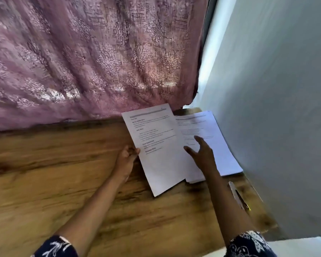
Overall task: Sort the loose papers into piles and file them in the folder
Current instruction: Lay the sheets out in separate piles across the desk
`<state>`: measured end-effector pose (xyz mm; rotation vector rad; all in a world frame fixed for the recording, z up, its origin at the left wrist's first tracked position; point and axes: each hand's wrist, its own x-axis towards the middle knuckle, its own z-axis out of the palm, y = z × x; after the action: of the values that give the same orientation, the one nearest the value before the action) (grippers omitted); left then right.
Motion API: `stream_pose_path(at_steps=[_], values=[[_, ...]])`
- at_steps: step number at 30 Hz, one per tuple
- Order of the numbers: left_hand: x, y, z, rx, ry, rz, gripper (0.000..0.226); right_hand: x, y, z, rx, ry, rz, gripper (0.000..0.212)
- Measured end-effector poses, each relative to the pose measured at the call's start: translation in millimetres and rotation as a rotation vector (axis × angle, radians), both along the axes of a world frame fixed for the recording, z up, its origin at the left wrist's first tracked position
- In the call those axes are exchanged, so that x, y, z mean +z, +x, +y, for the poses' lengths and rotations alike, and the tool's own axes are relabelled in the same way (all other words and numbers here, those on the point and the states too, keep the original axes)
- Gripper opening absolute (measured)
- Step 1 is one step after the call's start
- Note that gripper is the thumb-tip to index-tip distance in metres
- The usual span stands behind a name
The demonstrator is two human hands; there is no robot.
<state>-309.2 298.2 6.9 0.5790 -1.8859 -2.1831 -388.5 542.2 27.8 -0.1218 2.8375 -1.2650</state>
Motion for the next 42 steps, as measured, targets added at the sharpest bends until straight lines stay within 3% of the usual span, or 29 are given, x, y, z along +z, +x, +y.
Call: stream_pose_path(at_steps=[3,8,12,14,16,18,20,22,27,32,42], values=[[5.9,26.0,-42.7,0.036,0.055,-0.011,0.015,0.9,0.4,-46.6,0.051,-0.11,-0.164,0.074],[-8.9,89.7,-143.3,0.243,-0.044,-0.124,0.015,-13.4,42.9,-147.0,0.305,-0.195,-0.31,0.057],[-19.9,157.3,-216.3,0.483,-0.525,-0.353,0.015,-51.3,100.9,-244.2,0.364,-0.32,-0.391,0.049],[-19.9,193.1,-243.3,0.493,-0.852,-0.503,0.037,-47.9,126.9,-289.6,0.435,-0.317,-0.344,0.043],[-14.5,228.8,-264.8,0.413,-0.989,-0.638,0.058,-47.2,153.0,-335.6,0.559,-0.139,-0.23,0.055],[-19.7,261.7,-282.3,0.278,-1.114,-0.759,0.065,-48.2,182.9,-379.4,0.687,0.336,0.089,0.071],[-28.9,287.0,-299.4,0.158,-1.21,-0.812,0.088,-51.2,218.7,-409.5,0.778,0.503,0.347,0.061],[-36.4,302.0,-332.1,0.106,-1.207,-0.877,0.108,-65.5,251.4,-437.9,0.898,0.539,0.334,0.055],[-35.2,328.7,-411.2,0.053,-1.16,-0.924,0.067,-73.2,272.8,-512.6,0.967,0.633,0.228,0.061],[-34.0,345.5,-461.2,0.066,-1.189,-0.91,0.065,-69.7,282.6,-566.2,1.019,0.652,0.283,0.076],[-40.6,350.7,-472.6,0.172,-1.262,-0.798,0.069,-72.1,277.8,-572.0,1.002,0.645,0.335,0.082]])
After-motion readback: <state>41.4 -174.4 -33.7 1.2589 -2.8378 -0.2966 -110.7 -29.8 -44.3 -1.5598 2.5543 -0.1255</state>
